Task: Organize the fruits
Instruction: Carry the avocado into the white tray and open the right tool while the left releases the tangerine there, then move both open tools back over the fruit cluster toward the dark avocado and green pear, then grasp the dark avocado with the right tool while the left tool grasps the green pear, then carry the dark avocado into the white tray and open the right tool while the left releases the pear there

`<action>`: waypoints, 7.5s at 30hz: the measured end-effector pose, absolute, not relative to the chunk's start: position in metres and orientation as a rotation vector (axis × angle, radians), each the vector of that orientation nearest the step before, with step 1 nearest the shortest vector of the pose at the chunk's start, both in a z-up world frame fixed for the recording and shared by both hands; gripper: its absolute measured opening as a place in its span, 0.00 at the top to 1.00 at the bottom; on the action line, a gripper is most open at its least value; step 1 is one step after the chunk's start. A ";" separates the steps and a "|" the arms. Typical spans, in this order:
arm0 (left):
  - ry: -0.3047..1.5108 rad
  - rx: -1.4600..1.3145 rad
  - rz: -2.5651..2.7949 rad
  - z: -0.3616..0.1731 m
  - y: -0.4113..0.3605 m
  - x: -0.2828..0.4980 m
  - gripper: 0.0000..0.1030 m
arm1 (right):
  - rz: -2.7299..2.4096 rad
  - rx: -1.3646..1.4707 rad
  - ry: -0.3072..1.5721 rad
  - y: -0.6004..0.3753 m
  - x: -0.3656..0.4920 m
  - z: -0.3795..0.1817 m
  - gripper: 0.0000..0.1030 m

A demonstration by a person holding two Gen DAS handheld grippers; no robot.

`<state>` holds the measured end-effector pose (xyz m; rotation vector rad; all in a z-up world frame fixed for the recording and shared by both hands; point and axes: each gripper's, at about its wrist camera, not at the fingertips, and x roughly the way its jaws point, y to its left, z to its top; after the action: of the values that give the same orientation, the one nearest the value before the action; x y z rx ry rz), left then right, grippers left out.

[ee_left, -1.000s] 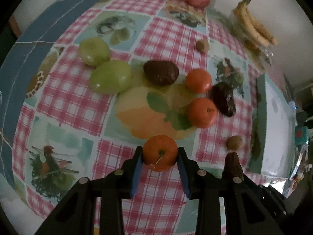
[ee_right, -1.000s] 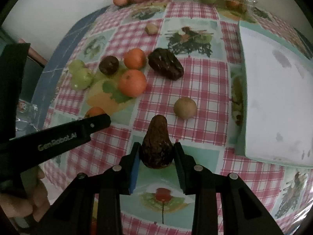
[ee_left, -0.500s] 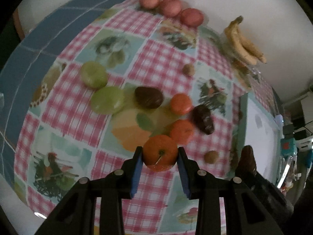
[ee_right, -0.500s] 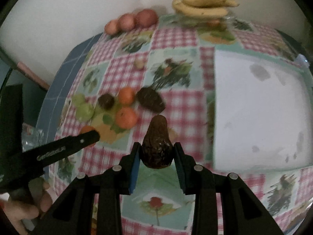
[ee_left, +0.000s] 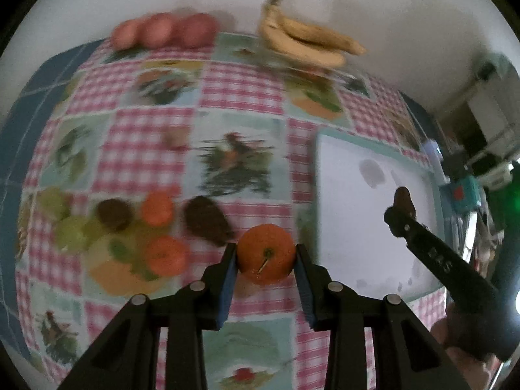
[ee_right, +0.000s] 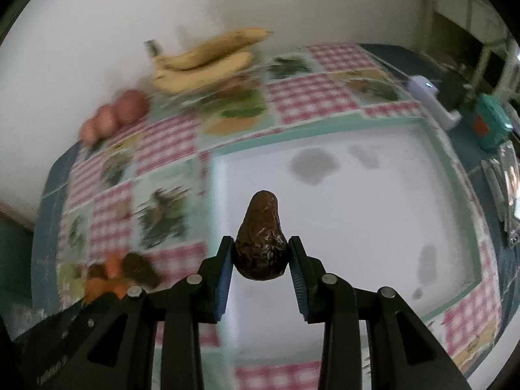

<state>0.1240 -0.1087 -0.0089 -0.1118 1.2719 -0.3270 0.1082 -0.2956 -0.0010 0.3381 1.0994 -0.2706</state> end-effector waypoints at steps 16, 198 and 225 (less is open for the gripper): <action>1.282 0.122 -0.475 -0.048 -0.233 0.140 0.64 | -0.497 0.434 1.092 -0.415 0.102 -0.028 0.66; 1.102 -0.146 0.123 -0.103 0.092 0.177 0.33 | 0.107 -0.092 1.148 -0.117 0.152 -0.084 0.52; 1.109 -0.198 0.164 -0.100 0.104 0.176 0.56 | 0.084 -0.100 1.135 -0.114 0.149 -0.082 0.63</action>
<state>0.1758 0.1036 -0.0999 -0.1976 1.1091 0.1635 0.1487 -0.1145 -0.0815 -0.0996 1.1345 0.0840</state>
